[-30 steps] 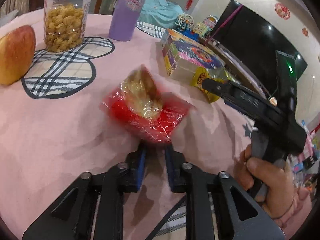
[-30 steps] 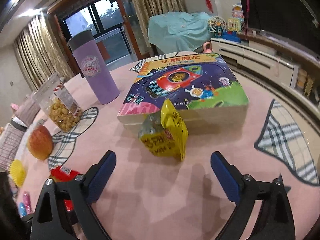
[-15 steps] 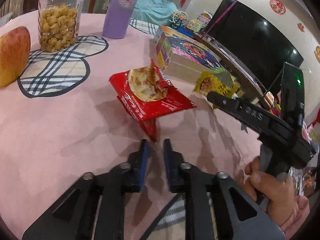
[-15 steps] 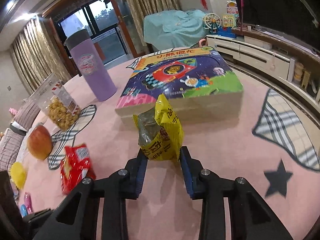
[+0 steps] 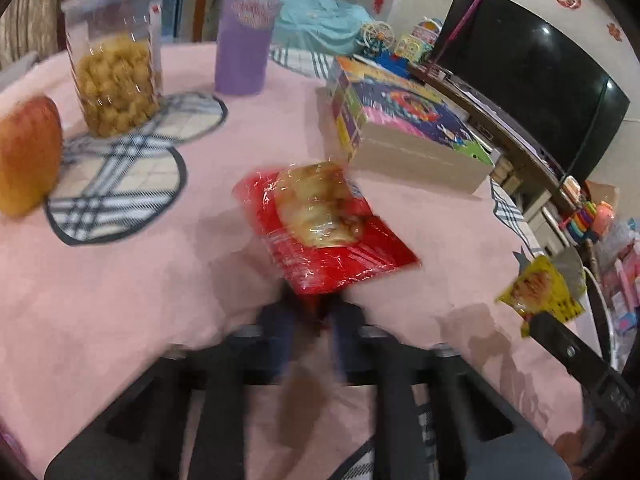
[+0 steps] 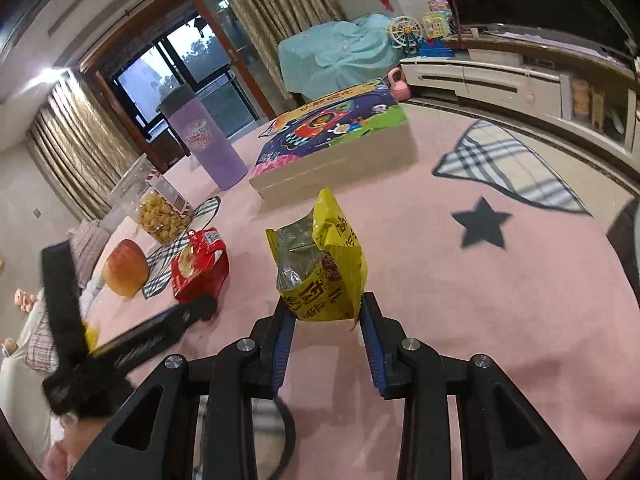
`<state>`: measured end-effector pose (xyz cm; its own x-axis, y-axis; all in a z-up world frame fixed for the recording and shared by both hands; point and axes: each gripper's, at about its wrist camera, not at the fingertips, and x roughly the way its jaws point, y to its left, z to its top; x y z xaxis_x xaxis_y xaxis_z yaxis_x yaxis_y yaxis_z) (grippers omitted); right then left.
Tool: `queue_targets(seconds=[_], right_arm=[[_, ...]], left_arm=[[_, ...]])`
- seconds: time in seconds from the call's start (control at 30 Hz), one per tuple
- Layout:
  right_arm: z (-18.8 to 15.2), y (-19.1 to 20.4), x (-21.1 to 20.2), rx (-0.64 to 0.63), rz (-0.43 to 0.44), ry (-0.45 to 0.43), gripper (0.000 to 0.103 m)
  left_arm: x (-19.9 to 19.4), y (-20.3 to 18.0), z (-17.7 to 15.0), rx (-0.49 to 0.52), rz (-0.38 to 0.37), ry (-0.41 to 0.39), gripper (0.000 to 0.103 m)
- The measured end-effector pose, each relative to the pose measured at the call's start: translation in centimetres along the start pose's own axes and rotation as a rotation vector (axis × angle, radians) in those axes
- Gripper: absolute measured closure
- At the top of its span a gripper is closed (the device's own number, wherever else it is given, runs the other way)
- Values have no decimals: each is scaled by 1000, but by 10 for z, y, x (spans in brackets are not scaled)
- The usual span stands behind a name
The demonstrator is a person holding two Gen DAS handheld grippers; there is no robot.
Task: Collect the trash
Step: 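Carry red packet and yellow packet over the black bin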
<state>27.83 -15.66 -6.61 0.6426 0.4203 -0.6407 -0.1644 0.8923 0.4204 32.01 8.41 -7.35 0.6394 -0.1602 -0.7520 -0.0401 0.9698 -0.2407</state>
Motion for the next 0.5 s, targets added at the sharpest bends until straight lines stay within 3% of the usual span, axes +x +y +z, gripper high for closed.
queue_targets(seconds=[0.27,0.5], right_arm=[[-16,-12,-33,8,10,-15,70],[-35,-23,-56,12,6,-26,70]], left_arm=[[-30,-6,-31,-15,-22,-16,100],[-57,-42,-65,23,-84,-7,100]])
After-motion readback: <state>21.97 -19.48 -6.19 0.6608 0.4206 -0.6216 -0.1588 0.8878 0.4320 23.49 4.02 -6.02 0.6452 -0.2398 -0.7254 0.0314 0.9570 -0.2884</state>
